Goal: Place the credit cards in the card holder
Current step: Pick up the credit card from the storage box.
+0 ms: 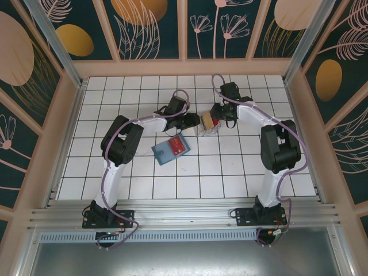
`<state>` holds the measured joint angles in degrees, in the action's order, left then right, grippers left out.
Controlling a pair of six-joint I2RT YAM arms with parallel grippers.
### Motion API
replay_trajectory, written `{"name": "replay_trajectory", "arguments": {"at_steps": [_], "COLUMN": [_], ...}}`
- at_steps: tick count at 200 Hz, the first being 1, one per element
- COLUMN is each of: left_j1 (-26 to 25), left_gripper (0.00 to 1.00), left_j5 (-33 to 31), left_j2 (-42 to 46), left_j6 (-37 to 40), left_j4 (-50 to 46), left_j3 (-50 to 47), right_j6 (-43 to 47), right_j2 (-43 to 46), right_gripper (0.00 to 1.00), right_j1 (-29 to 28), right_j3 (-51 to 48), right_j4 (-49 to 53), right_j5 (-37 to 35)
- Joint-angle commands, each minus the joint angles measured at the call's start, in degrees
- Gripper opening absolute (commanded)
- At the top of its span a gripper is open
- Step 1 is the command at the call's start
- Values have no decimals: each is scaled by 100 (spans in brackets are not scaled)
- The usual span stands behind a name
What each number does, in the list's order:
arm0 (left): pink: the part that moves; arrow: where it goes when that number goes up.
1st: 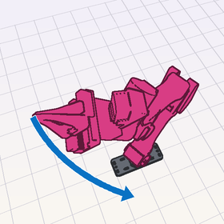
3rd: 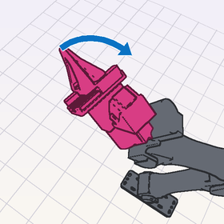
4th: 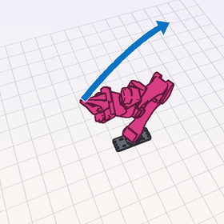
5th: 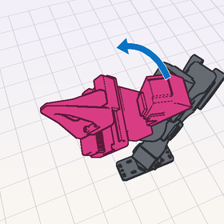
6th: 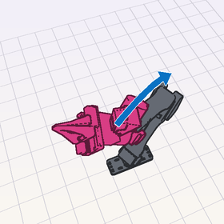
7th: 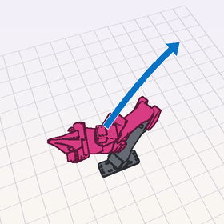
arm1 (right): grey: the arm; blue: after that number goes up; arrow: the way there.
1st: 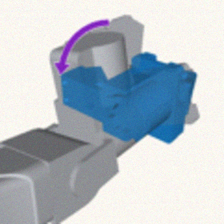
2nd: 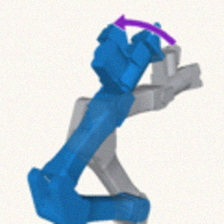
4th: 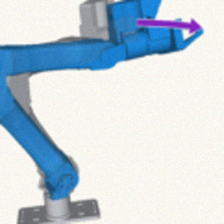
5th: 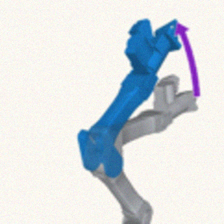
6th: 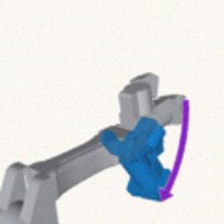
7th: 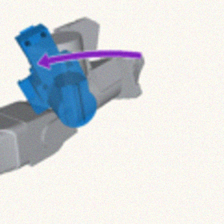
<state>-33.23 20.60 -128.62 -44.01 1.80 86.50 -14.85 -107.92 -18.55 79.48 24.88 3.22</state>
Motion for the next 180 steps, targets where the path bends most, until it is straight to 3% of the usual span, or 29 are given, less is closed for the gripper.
{"name": "replay_trajectory", "arguments": {"at_steps": [1, 67, 180], "left_j1": [-34, -32, -34], "left_gripper": [46, 46, 46], "left_j5": [-20, -12, -12], "left_j2": [-23, -23, 27], "left_j6": [-20, -23, -29], "left_j4": [-365, -347, -347], "left_j3": [-222, -221, -224], "right_j6": [120, 125, 136], "right_j2": [257, 263, 470], "right_gripper": [40, 33, 8], "right_j1": [29, 21, -20], "right_j3": [146, 174, 301], "right_j4": [227, 258, 351], "right_j5": [-208, -182, 62]}}
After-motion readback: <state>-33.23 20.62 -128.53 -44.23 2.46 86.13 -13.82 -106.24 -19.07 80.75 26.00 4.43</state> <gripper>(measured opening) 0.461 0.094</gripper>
